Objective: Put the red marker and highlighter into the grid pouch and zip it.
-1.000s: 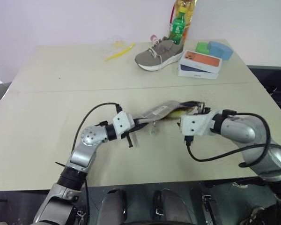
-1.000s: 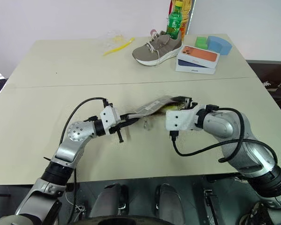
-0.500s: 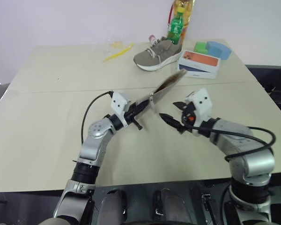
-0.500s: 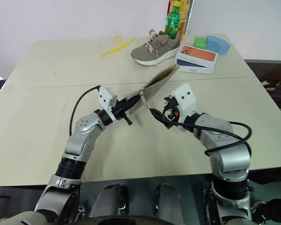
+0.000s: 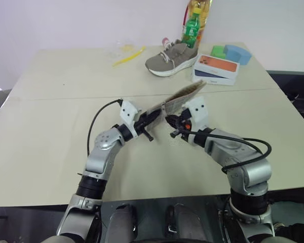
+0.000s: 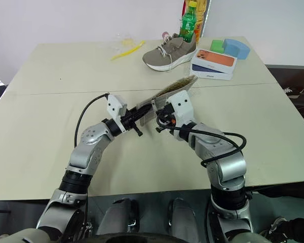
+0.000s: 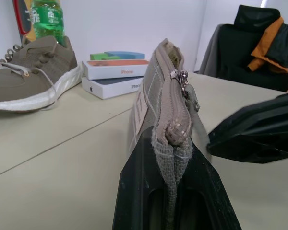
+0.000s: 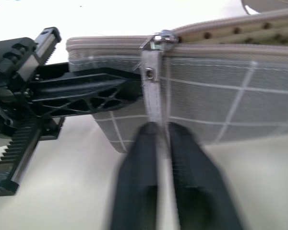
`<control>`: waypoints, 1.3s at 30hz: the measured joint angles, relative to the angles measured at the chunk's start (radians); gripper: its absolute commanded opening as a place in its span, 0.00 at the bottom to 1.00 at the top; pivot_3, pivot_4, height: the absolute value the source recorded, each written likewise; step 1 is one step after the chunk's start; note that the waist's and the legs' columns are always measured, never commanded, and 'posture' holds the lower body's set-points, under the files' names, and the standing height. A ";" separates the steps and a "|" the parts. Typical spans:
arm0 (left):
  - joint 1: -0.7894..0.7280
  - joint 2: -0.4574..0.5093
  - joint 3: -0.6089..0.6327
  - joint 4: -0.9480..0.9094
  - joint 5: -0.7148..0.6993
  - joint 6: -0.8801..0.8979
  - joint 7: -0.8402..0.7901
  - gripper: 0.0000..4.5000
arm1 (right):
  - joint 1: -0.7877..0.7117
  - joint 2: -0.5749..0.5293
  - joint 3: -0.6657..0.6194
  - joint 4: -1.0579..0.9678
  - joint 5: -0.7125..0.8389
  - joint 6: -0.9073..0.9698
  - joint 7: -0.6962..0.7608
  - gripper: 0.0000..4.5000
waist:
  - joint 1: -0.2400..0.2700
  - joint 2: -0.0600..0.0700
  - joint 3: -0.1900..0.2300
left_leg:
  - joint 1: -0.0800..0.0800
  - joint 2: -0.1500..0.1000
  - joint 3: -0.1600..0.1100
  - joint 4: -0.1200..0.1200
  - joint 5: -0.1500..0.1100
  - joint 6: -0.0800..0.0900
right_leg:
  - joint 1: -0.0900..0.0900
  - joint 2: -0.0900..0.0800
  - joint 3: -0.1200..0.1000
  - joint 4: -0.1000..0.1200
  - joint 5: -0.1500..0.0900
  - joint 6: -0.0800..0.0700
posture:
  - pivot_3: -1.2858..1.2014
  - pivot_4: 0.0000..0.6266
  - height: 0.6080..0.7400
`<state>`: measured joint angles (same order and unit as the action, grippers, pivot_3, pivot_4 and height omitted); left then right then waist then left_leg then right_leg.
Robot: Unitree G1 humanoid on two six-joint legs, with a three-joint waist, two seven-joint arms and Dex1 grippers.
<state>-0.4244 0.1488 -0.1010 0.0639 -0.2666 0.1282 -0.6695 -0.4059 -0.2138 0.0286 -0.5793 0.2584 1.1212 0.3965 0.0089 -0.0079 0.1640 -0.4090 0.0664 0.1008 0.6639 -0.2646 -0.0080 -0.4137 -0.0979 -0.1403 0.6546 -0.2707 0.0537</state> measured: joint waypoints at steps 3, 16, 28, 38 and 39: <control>0.000 0.001 0.000 0.000 0.000 -0.001 0.001 0.00 | 0.000 -0.005 -0.002 0.000 0.014 0.000 0.000 0.12 | 0.000 0.000 0.000 | 0.000 0.000 0.000 0.000 0.000 0.000 | 0.000 0.000 0.000 0.000 0.000 0.000 | 0.52 0.24 1.00; 0.018 0.005 -0.003 -0.002 0.001 -0.012 -0.005 0.00 | 0.019 -0.041 0.058 -0.004 0.039 -0.030 -0.023 0.51 | -0.002 0.000 0.000 | 0.000 0.000 0.000 0.000 0.000 0.000 | 0.000 0.000 0.000 0.000 0.000 0.000 | 0.52 0.24 1.00; 0.023 0.017 -0.003 -0.001 0.001 -0.029 -0.021 0.00 | 0.040 -0.013 0.115 0.029 0.037 -0.093 -0.079 0.00 | -0.003 0.000 0.000 | 0.000 0.000 0.000 -0.001 0.000 0.000 | -0.001 0.000 0.000 0.000 0.000 0.000 | 0.52 0.24 1.00; 0.017 0.095 -0.004 0.018 0.031 -0.102 -0.066 0.00 | 0.033 -0.162 -0.016 0.010 0.037 -0.105 -0.085 0.00 | -0.001 0.000 0.000 | -0.001 0.000 0.000 -0.001 0.000 0.000 | -0.001 0.000 0.000 -0.001 0.000 0.000 | 0.52 0.24 1.00; 0.017 0.109 -0.005 0.020 0.039 -0.118 -0.076 0.00 | 0.023 -0.193 -0.046 0.001 0.039 -0.106 -0.079 0.00 | -0.002 0.000 0.000 | -0.001 0.000 0.000 -0.001 0.000 0.000 | -0.001 0.000 0.000 -0.001 0.000 0.000 | 0.52 0.24 1.00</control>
<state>-0.4075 0.2574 -0.1058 0.0842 -0.2280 0.0106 -0.7455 -0.3825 -0.4070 -0.0172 -0.5782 0.2970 1.0149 0.3179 0.0065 -0.0079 0.1640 -0.4095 0.0667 0.1009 0.6626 -0.2649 -0.0077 -0.4148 -0.0979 -0.1402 0.6537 -0.2709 0.0535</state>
